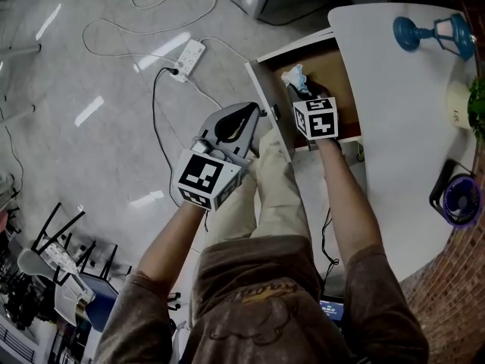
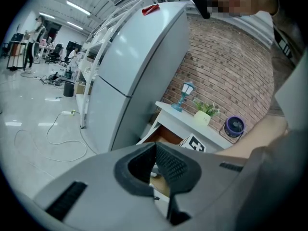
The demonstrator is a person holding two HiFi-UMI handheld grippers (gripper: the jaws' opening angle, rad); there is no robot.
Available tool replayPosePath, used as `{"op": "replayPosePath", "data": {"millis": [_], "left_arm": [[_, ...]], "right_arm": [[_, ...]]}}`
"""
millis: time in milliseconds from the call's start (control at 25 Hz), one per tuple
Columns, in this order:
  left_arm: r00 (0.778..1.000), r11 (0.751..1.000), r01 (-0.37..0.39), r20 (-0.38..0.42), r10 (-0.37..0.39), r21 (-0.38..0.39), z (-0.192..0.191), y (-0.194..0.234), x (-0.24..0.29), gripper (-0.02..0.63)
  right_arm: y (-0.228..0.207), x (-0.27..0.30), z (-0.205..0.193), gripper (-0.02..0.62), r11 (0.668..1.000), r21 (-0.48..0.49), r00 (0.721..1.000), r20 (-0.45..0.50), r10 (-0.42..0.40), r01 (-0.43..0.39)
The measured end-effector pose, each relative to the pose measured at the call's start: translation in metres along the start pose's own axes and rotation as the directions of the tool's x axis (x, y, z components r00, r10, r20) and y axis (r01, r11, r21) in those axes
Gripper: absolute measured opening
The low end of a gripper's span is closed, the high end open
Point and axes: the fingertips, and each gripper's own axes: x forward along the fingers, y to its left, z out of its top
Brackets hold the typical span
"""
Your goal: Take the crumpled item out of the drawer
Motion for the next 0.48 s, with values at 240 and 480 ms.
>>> {"op": "replayPosePath", "data": {"millis": [240,480], "left_arm": [[1.0,1.0,0.0,0.025,0.0,0.015,0.032,-0.015,-0.017,0.008],[0.999,0.999,0.002,0.045,-0.004,0.049,0.068,-0.032,-0.038,0.008]], "right_arm": [[0.013,-0.04,0.044,0.115,1.0,-0.01,0.996,0.088,0.013,-0.012],[0.032,-0.087,0.1,0.112,0.998,-0.064,0.984,0.176,0.034,-0.023]]}}
